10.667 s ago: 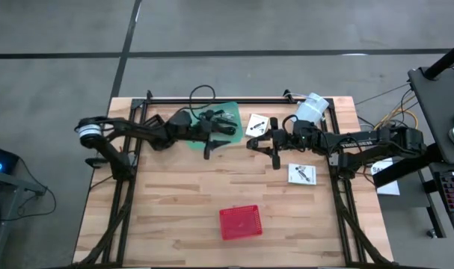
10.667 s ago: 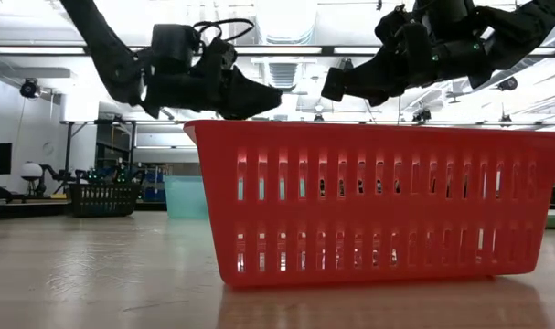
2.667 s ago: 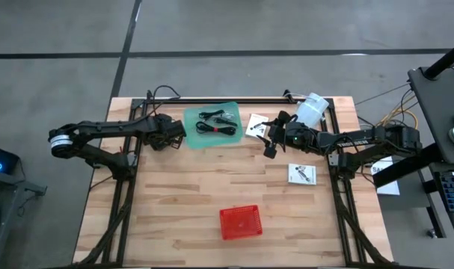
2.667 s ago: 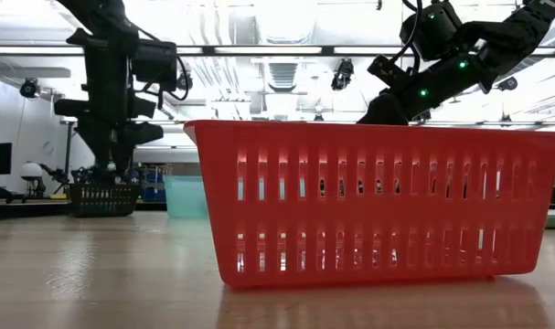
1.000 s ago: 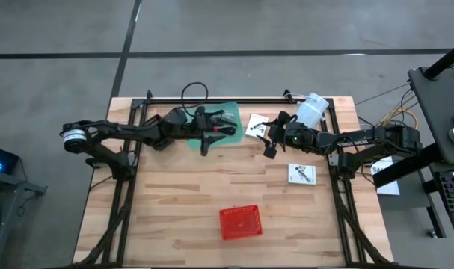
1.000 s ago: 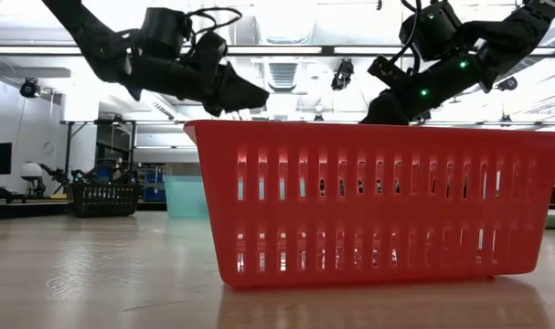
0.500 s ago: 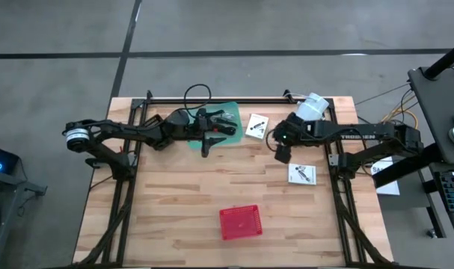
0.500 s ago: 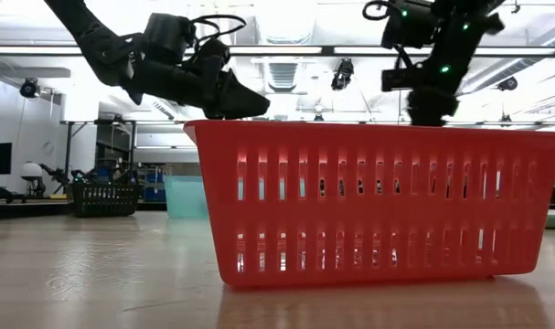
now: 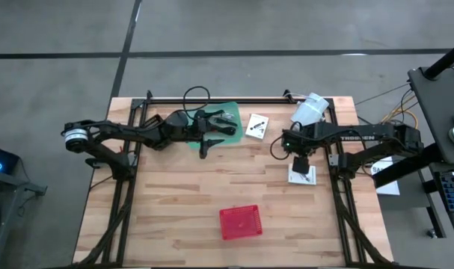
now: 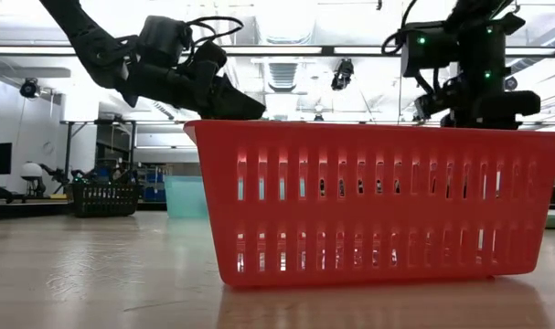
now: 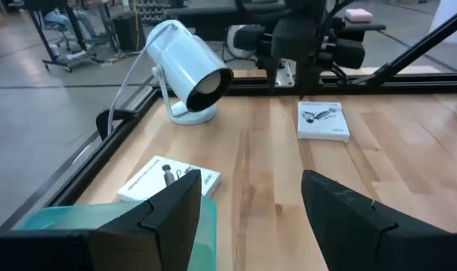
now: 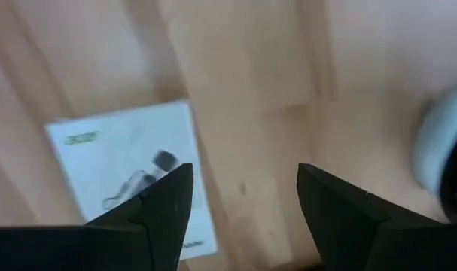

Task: Pick and place items into bin
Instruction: Put the bottom white card reader box into the red bin

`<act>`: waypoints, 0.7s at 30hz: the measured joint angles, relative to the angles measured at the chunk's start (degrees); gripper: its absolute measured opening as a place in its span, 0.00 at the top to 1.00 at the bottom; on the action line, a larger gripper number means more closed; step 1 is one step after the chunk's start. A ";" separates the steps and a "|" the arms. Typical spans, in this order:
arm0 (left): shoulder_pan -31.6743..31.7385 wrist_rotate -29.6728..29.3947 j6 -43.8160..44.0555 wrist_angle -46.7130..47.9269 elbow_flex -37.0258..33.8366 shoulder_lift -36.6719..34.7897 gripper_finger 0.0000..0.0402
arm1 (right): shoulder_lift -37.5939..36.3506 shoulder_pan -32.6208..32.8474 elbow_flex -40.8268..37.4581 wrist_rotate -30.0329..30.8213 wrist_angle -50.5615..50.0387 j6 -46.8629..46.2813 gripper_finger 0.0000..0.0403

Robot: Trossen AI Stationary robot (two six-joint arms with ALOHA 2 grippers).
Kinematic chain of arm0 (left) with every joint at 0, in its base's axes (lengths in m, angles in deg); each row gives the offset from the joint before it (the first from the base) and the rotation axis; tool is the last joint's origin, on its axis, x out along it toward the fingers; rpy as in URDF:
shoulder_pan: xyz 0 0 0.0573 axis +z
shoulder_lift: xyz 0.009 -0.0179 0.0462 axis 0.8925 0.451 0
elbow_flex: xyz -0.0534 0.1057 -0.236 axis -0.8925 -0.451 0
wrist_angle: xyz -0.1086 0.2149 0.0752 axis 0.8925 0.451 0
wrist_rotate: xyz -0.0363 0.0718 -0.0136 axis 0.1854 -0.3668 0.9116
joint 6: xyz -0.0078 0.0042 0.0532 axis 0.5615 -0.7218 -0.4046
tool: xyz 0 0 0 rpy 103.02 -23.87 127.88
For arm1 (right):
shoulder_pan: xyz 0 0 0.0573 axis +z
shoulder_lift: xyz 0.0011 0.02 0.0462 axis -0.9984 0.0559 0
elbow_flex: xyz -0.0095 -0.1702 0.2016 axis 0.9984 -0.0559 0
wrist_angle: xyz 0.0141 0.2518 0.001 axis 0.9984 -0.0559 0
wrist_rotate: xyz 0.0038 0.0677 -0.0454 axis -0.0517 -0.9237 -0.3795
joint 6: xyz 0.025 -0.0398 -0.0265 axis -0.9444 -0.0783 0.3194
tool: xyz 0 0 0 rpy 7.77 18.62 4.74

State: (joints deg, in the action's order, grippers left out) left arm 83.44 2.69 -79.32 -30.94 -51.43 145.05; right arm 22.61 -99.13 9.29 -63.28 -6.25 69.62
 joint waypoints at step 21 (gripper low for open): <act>0.00 0.00 0.46 0.77 -1.16 0.01 0.47 | 0.00 2.33 -1.11 -5.71 1.27 2.80 0.44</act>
State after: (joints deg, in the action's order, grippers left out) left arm 83.44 2.69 -78.87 -30.17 -52.58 145.06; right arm 22.61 -96.80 8.17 -68.98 -4.98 72.42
